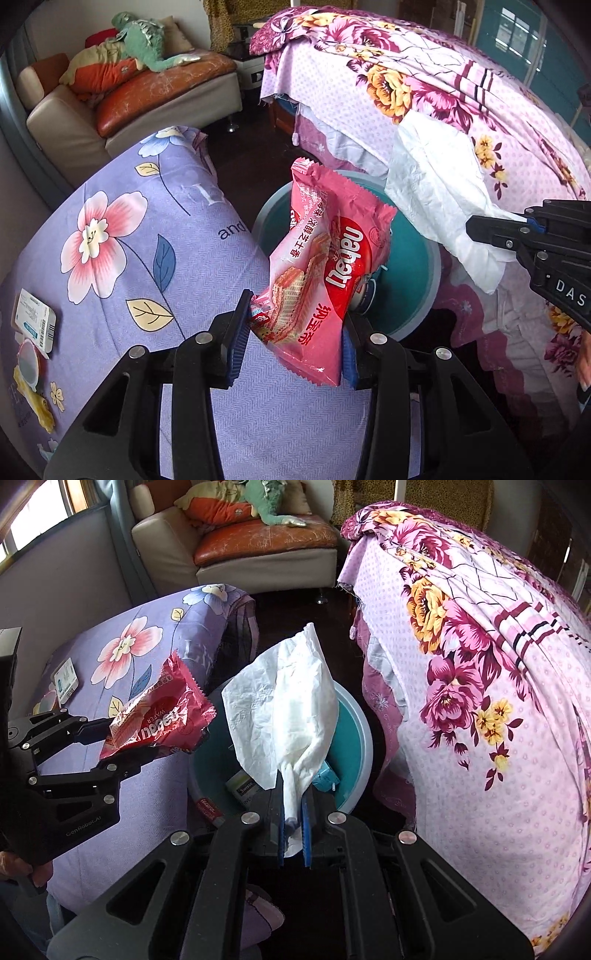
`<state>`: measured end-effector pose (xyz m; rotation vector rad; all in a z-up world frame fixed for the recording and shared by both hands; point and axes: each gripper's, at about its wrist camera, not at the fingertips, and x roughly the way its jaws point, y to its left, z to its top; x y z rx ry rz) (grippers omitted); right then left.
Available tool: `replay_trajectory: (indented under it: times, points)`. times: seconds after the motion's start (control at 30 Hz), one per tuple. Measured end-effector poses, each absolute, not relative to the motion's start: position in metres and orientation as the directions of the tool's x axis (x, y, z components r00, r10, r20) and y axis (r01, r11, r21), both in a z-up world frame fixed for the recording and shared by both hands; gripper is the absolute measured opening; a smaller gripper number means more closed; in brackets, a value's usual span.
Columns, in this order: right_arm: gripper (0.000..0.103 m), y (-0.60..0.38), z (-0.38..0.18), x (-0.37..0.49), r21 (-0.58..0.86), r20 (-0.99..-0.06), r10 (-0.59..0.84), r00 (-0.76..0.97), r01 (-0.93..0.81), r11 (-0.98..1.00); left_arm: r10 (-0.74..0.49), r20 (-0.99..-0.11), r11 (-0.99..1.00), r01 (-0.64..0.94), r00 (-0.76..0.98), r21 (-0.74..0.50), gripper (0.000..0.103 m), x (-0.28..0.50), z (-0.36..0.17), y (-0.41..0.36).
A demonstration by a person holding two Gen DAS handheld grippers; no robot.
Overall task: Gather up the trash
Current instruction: 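Carry the wafer bag and tissue over the teal bin, then open the left gripper to drop the wafer bag while the right drops the tissue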
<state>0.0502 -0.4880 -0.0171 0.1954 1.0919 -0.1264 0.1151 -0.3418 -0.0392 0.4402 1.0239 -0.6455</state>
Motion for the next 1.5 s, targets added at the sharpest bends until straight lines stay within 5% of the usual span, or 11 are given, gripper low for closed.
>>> replay_trajectory:
  times: [0.83, 1.1, 1.5]
  points:
    - [0.007, -0.521, -0.043, 0.075, 0.075, -0.92, -0.037, 0.391, 0.266, 0.961, -0.321, -0.896, 0.707, 0.707, 0.307, -0.012, 0.048, 0.153, -0.061, -0.376]
    - [0.007, -0.521, -0.043, 0.083, 0.065, -0.922, -0.041, 0.386, 0.258, 0.964, -0.316, -0.889, 0.73, 0.684, 0.332, -0.004, 0.081, 0.161, -0.06, -0.373]
    - [0.007, -0.504, -0.05, 0.1, 0.056, -0.933, -0.026, 0.359, 0.216, 0.975, -0.312, -0.883, 0.797, 0.603, 0.35, -0.043, 0.092, 0.178, -0.052, -0.325]
